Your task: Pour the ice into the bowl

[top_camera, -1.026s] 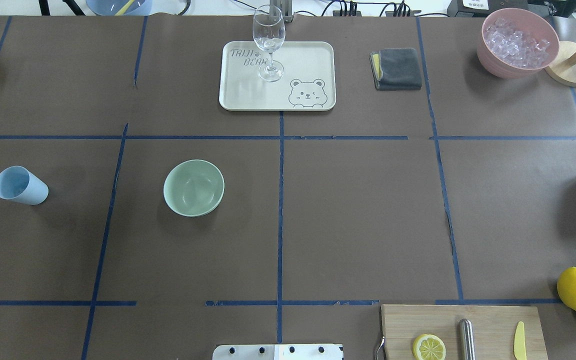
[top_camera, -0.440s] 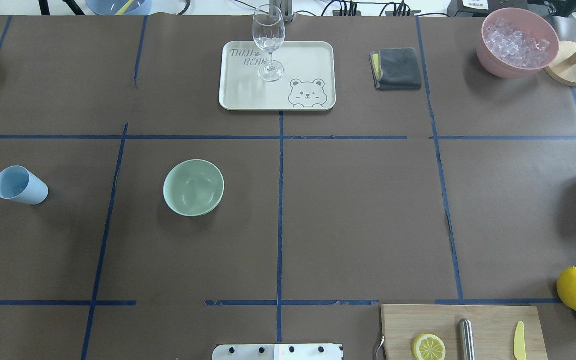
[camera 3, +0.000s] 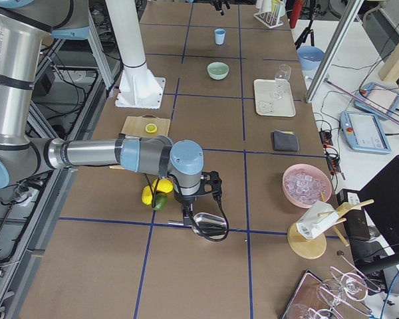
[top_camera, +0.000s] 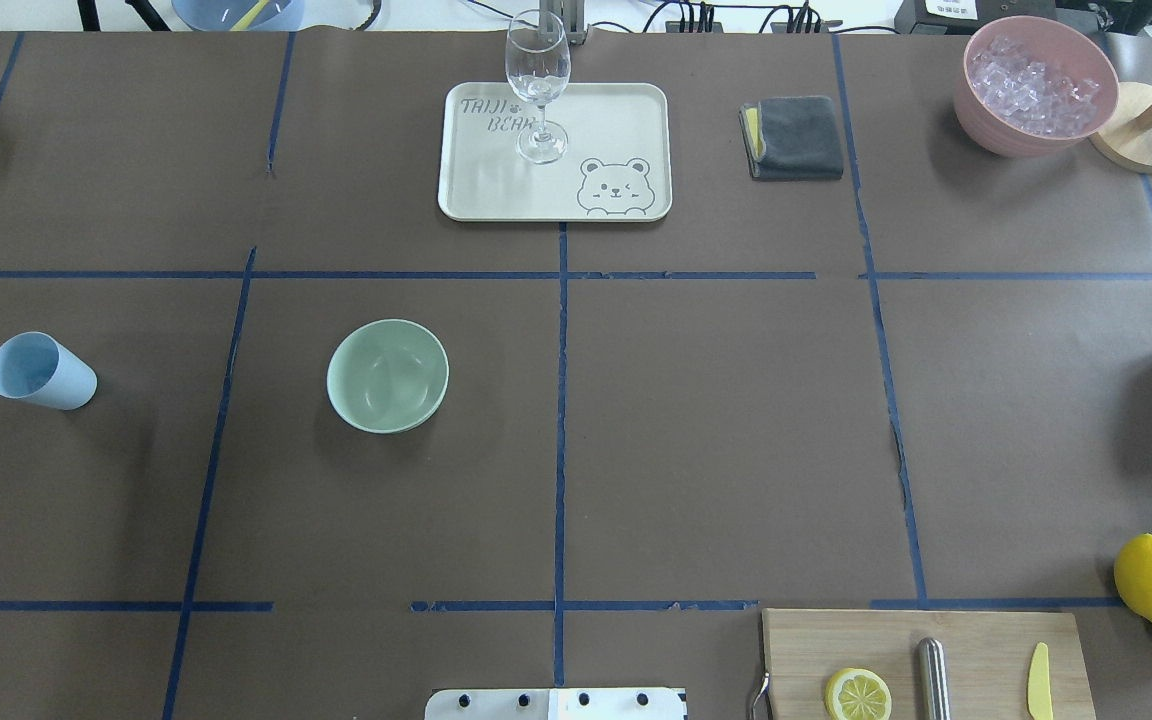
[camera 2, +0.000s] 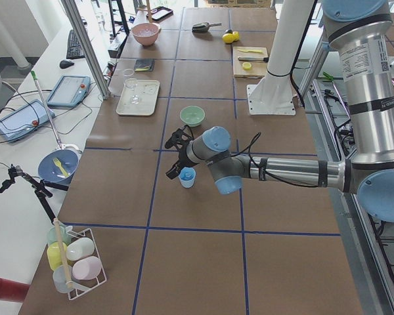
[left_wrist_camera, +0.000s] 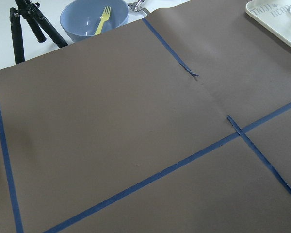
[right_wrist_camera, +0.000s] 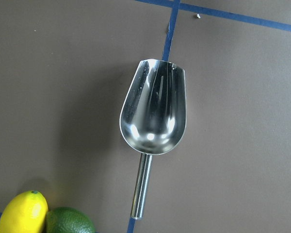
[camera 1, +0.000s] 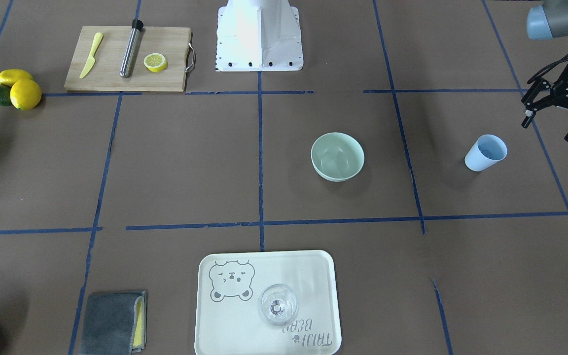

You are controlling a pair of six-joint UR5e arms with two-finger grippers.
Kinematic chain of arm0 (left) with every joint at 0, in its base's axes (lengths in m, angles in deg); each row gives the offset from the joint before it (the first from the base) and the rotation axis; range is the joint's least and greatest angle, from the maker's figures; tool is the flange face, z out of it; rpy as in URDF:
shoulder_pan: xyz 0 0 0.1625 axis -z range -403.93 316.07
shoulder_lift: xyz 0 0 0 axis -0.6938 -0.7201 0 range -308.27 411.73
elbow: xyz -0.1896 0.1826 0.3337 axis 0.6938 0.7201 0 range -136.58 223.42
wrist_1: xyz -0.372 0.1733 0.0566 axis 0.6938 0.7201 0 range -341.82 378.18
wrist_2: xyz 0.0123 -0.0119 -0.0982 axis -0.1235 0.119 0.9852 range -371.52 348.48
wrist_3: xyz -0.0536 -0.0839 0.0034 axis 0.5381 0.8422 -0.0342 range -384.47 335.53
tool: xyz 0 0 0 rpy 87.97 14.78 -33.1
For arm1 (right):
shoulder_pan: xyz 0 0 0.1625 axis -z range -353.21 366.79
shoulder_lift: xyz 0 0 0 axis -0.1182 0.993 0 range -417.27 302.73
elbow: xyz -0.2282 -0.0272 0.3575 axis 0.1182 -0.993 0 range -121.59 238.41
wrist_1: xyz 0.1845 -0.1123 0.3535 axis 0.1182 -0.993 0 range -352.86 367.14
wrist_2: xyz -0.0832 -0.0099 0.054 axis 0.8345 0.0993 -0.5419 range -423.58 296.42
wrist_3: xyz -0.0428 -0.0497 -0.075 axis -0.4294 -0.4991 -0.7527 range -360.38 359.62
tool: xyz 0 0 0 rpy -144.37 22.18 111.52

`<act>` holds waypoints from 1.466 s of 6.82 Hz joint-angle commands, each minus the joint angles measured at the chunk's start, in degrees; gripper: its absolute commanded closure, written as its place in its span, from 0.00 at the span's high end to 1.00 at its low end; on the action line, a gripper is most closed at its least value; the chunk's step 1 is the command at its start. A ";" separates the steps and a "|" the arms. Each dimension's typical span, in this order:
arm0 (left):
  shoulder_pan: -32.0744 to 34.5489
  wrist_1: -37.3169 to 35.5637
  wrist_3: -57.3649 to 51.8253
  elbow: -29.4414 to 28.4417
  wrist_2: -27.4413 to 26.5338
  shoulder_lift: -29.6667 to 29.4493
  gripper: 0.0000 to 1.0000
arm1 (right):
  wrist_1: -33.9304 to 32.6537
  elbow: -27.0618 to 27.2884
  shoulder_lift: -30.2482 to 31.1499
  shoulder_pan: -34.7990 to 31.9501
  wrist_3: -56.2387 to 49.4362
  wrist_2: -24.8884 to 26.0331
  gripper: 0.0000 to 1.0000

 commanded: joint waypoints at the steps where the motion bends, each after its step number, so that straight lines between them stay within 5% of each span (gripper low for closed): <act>1: -3.38 1.58 2.96 0.04 -5.21 1.28 1.00 | 0.00 0.08 0.05 -0.04 0.02 0.00 1.00; 10: -24.14 6.94 19.84 0.04 -25.63 4.35 1.00 | 0.00 -0.01 0.57 -1.36 0.02 0.00 1.00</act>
